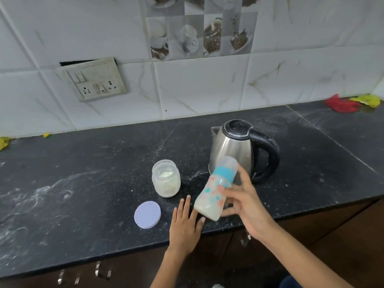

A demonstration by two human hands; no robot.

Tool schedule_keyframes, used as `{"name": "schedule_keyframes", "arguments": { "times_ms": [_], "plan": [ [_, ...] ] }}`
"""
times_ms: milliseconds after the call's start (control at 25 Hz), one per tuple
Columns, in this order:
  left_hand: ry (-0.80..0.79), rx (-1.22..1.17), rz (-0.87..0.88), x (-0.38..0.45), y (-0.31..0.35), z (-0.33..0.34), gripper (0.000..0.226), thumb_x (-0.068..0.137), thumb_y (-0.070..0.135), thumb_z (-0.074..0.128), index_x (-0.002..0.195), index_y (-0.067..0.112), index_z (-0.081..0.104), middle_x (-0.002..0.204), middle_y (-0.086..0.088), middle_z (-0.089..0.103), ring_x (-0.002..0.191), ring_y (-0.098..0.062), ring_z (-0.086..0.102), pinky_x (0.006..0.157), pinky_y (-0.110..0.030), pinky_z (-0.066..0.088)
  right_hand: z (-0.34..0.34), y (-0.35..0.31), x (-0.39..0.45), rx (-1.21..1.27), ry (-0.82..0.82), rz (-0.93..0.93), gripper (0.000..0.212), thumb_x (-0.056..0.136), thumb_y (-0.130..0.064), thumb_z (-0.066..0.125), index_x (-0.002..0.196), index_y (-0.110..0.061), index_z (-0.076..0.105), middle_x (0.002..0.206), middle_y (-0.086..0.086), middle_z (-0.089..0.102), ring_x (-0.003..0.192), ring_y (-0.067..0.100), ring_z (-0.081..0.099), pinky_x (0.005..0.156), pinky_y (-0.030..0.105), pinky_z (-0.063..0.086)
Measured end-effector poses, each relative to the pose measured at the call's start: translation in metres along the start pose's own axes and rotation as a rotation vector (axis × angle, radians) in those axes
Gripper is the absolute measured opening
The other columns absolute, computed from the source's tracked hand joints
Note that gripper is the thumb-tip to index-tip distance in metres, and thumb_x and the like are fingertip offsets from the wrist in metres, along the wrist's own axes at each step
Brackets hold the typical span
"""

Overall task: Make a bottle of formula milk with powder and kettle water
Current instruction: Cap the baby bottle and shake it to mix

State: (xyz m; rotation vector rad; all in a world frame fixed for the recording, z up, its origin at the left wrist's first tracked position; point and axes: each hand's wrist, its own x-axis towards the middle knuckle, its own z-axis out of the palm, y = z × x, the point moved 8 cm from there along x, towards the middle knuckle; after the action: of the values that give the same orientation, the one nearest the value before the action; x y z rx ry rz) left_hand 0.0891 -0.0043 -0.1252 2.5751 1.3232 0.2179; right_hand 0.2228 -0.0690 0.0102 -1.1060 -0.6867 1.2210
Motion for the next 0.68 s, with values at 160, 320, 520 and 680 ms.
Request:
{"name": "schedule_keyframes", "arguments": {
  "times_ms": [160,320,520,680],
  "plan": [
    [-0.015,0.003,-0.003,0.002,0.002,0.0,0.056,0.1,0.048,0.021,0.15,0.031,0.001,0.16,-0.001,-0.008,0.147,-0.022,-0.011,0.118,-0.038,-0.005,-0.01,-0.01,0.002,0.022,0.069,-0.022,0.078,0.074,-0.019,0.077,0.137,-0.046,0.039,0.121,0.006,0.067,0.103,0.028,0.071,0.068,0.051,0.059],
    [-0.029,0.007,0.015,0.003,-0.002,0.003,0.056,0.1,0.047,0.021,0.15,0.031,0.002,0.16,-0.001,-0.009,0.147,-0.022,-0.012,0.118,-0.037,-0.006,-0.003,-0.001,0.001,-0.028,0.031,-0.011,0.08,0.072,-0.019,0.08,0.136,-0.044,0.04,0.117,0.004,0.07,0.101,0.027,0.071,0.067,0.049,0.06],
    [-0.047,0.005,0.018,0.002,0.0,0.005,0.058,0.1,0.044,0.026,0.151,0.028,0.002,0.161,-0.001,-0.007,0.147,-0.022,-0.012,0.118,-0.037,-0.007,0.007,0.01,-0.001,-0.055,-0.032,0.057,0.084,0.068,-0.024,0.083,0.134,-0.049,0.039,0.116,0.004,0.071,0.103,0.029,0.071,0.069,0.052,0.06],
    [-0.044,-0.01,0.013,0.003,0.0,0.001,0.057,0.1,0.049,0.019,0.149,0.032,-0.002,0.16,0.0,-0.012,0.146,-0.021,-0.015,0.118,-0.038,-0.007,-0.015,-0.009,0.009,0.023,0.115,-0.037,0.077,0.076,-0.016,0.075,0.138,-0.043,0.038,0.119,0.003,0.068,0.102,0.028,0.071,0.067,0.048,0.06]
  ]
}}
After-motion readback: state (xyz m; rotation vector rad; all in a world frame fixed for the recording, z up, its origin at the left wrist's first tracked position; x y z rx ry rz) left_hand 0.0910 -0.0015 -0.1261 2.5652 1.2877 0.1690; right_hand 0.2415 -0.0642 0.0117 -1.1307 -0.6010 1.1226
